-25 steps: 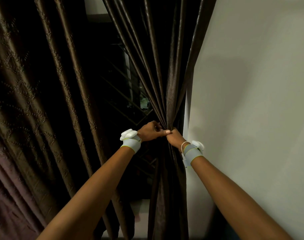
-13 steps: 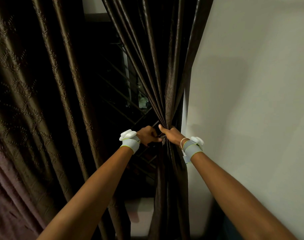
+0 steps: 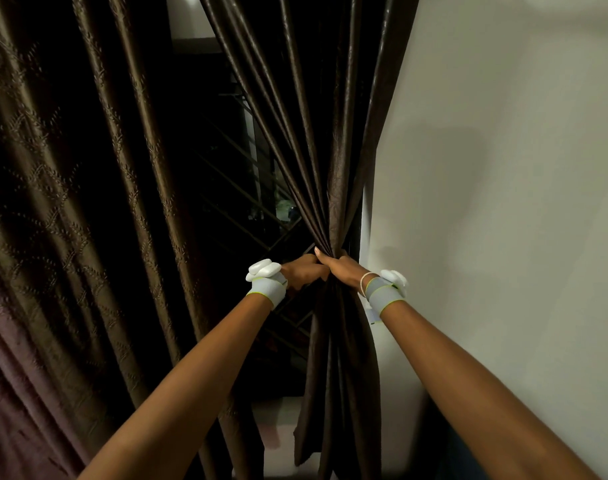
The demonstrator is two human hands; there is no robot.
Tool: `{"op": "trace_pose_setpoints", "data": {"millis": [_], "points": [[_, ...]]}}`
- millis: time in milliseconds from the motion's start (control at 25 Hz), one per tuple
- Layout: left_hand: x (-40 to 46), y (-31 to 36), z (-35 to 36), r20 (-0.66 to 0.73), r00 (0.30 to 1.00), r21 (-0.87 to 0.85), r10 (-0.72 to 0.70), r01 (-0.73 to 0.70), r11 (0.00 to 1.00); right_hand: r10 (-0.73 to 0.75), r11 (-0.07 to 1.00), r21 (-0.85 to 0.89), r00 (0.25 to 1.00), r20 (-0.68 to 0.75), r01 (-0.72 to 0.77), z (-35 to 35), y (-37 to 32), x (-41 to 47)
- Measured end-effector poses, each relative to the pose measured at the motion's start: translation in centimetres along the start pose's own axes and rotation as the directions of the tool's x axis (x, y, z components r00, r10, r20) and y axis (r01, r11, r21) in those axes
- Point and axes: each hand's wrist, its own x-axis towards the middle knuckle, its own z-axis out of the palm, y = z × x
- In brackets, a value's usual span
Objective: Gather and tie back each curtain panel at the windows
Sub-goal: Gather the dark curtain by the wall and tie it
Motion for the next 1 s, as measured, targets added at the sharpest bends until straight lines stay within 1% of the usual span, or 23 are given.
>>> {"op": "trace_pose_setpoints", "data": {"millis": [40,120,200,280,360,440,520,560,640,720,800,840,880,920,960,1000], "points": [[0.0,0.2,0.3,0.026,0.999,-0.006,-0.024,0.025,1.0,0.025,0.999,0.047,0.999,0.039,-0.027,-0.1,-0.2,-0.5],[-0.1,0.3,0.9,0.077,0.997,0.0,-0.01,0.01,1.0,0.035,0.991,0.124,0.991,0.127,-0.05,-0.3,-0.5,-1.1],[-0.2,0.3,1.6,0.027,0.998,-0.043,0.065,-0.063,0.997,-0.016,0.982,0.185,0.978,0.208,-0.023,-0.3,-0.6,-1.5],[0.6,-0.1,1.9,-0.042,0.995,-0.124,0.094,-0.099,0.987,-0.058,0.972,0.235,0.965,0.257,-0.004,-0.5,-0.4,-2.0],[0.7,-0.2,2.4,-0.079,0.992,-0.164,0.097,-0.109,0.98,-0.061,0.978,0.207,0.967,0.249,0.008,-0.9,0.1,-2.2],[0.5,-0.2,2.5,-0.098,0.991,-0.181,0.09,-0.106,0.978,-0.017,0.99,0.141,0.974,0.228,-0.016,-1.7,0.3,-2.7],[0.4,-0.1,2.5,-0.107,0.993,-0.198,0.046,-0.067,0.978,0.025,0.997,0.063,0.983,0.184,-0.038,-2.2,0.0,-3.2],[0.2,0.0,2.5,-0.09,0.996,-0.215,0.022,-0.041,0.976,0.018,0.999,0.045,0.986,0.165,-0.026,-2.4,-0.2,-3.3],[0.6,-0.5,2.7,-0.077,0.997,-0.288,0.023,-0.044,0.957,-0.029,0.998,0.054,0.987,0.16,0.02,-2.6,-0.9,-3.9],[1.4,-1.3,3.0,-0.125,0.991,-0.359,0.035,-0.079,0.93,-0.053,0.996,0.078,0.979,0.197,0.038,-2.8,-1.3,-4.5],[1.0,-1.3,3.2,-0.153,0.987,-0.46,0.052,-0.118,0.88,-0.068,0.983,0.181,0.976,0.208,0.03,-3.1,-1.4,-4.7],[0.6,-1.2,3.1,-0.148,0.988,-0.498,0.039,-0.109,0.86,-0.074,0.97,0.242,0.982,0.174,0.031,-3.2,-1.2,-4.7],[0.2,-1.1,2.9,-0.132,0.991,-0.51,0.018,-0.084,0.856,-0.087,0.962,0.265,0.992,0.086,0.062,-3.2,-0.9,-4.5],[0.2,-1.1,2.6,-0.113,0.993,-0.507,-0.014,-0.046,0.86,-0.111,0.971,0.209,0.992,-0.053,0.12,-3.2,-0.3,-4.1],[0.0,-1.1,2.3,-0.088,0.995,-0.5,-0.042,-0.008,0.866,-0.15,0.978,0.112,0.964,-0.219,0.178,-3.5,0.4,-3.3],[0.1,-1.2,2.1,-0.063,0.996,-0.491,-0.061,0.022,0.871,-0.199,0.979,-0.017,0.922,-0.332,0.205,-3.9,1.0,-2.8]]}}
